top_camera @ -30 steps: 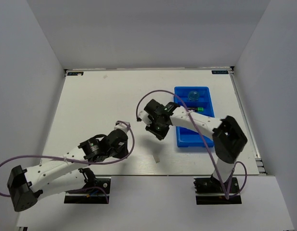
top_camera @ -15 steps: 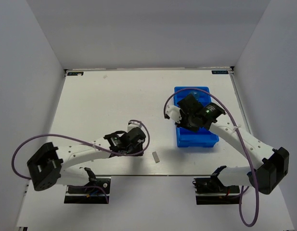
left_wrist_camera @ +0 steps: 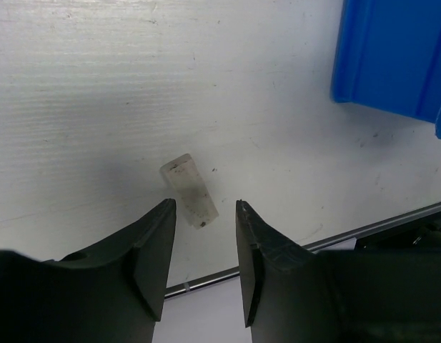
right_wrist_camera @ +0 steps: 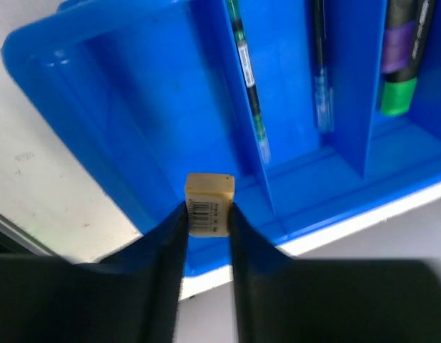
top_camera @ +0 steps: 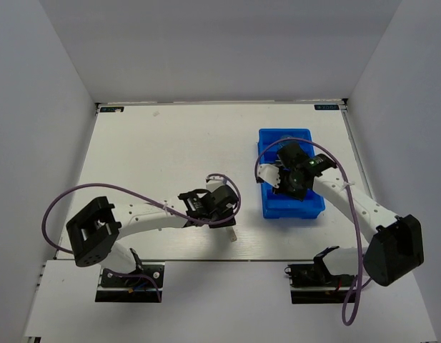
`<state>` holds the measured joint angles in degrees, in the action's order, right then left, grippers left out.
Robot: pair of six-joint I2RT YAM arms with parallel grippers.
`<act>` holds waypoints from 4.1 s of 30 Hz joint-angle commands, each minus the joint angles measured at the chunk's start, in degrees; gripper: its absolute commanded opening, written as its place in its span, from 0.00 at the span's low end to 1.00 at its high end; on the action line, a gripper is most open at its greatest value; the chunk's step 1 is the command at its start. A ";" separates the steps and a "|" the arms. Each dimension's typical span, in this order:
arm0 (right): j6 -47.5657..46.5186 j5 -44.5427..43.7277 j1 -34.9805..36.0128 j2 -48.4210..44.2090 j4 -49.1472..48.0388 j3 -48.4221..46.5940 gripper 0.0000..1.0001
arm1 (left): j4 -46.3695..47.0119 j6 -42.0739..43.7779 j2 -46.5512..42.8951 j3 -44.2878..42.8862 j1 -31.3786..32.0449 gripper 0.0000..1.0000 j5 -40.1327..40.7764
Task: Sort the stationery into containers
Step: Place the stationery in the storage box, then pick up the stationery from the center of the board, then place the stationery in the storage box, then reset both arms
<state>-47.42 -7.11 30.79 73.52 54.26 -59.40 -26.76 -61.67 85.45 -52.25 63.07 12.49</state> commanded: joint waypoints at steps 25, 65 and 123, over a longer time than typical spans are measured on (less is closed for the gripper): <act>12.44 12.56 -9.25 -9.00 -8.47 0.33 0.38 | -24.46 -23.76 16.23 -20.34 4.87 0.46 7.20; 26.76 10.27 -17.51 -21.92 -13.83 8.15 0.00 | -2.55 30.25 15.19 -28.88 12.61 0.00 29.61; 42.32 14.84 -20.59 -26.40 -17.87 11.15 0.90 | -6.53 31.52 -22.94 -0.24 0.92 1.00 17.57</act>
<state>-8.01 3.88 10.13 47.51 39.79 -45.39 -23.03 -28.53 67.16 -57.21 66.92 30.13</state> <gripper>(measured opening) 0.902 0.998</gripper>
